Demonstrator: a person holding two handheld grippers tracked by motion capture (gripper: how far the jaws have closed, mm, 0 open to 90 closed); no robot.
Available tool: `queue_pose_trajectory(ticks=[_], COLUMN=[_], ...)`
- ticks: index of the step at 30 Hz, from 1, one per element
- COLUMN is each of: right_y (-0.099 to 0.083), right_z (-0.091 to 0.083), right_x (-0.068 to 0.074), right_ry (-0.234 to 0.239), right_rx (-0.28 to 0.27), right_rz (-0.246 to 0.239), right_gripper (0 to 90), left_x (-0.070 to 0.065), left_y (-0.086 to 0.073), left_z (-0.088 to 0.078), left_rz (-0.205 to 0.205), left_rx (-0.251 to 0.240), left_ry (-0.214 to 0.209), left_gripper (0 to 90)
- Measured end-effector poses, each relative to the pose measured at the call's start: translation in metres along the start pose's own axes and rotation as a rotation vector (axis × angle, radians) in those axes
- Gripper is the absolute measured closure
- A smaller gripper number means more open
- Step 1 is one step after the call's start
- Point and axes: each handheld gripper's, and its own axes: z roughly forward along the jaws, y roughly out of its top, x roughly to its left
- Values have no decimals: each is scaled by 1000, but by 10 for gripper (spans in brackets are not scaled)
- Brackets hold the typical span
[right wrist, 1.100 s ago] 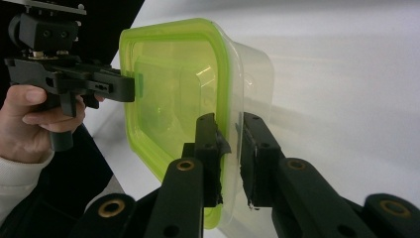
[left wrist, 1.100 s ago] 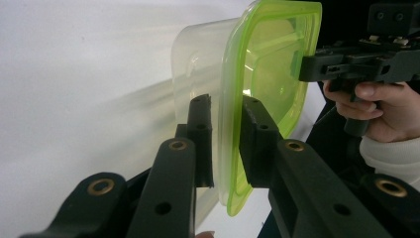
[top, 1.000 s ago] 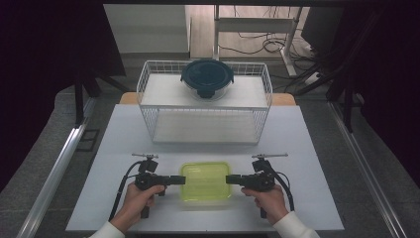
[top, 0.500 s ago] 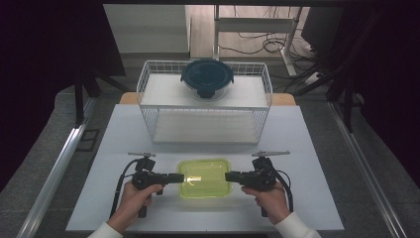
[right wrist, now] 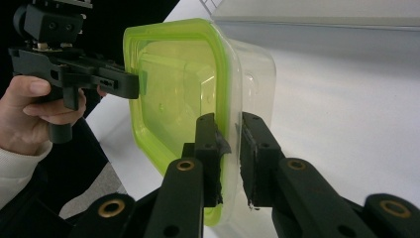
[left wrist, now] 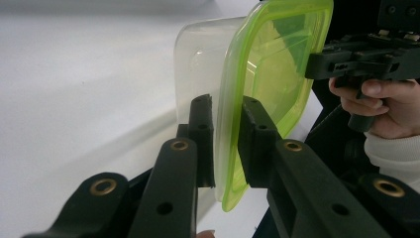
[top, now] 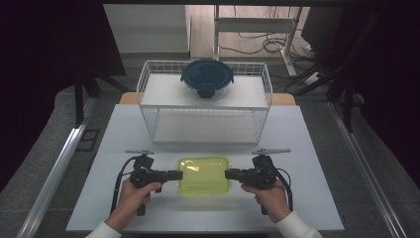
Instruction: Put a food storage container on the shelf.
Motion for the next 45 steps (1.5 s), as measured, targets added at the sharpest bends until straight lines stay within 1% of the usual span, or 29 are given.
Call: queue_pose_trajectory(ticks=[6, 13, 18, 20, 25, 30, 33, 39, 45], right_y=[4, 12, 16, 17, 25, 35, 41, 53, 61], right_z=[-3, -6, -8, -9, -14, -18, -20, -26, -31], right_x=[2, 5, 5, 6, 10, 15, 19, 26, 32], right_ry=[3, -7, -6, -1, 1, 5, 4, 0, -3], right_rx=[-14, -29, -36, -43, -62, -79, -88, -103, -116], right_rz=[-5, -26, -34, -35, -56, -72, -89, -116, -141], right_gripper=[783, 783, 784, 783, 783, 783, 783, 782, 781], left_x=[-6, -8, -13, -14, -18, -25, -29, -34, -38], left_y=[7, 16, 22, 25, 32, 43, 49, 57, 65], left_z=[-4, -6, -9, -10, -14, -22, -27, -32, -38], left_rz=[26, 32, 56, 55, 70, 88, 107, 116, 131], left_rx=[-14, -27, -35, -38, -47, -64, -69, -90, -98], left_ry=[6, 8, 17, 11, 9, 17, 22, 15, 14], left_gripper=[782, 783, 783, 783, 784, 783, 783, 784, 784])
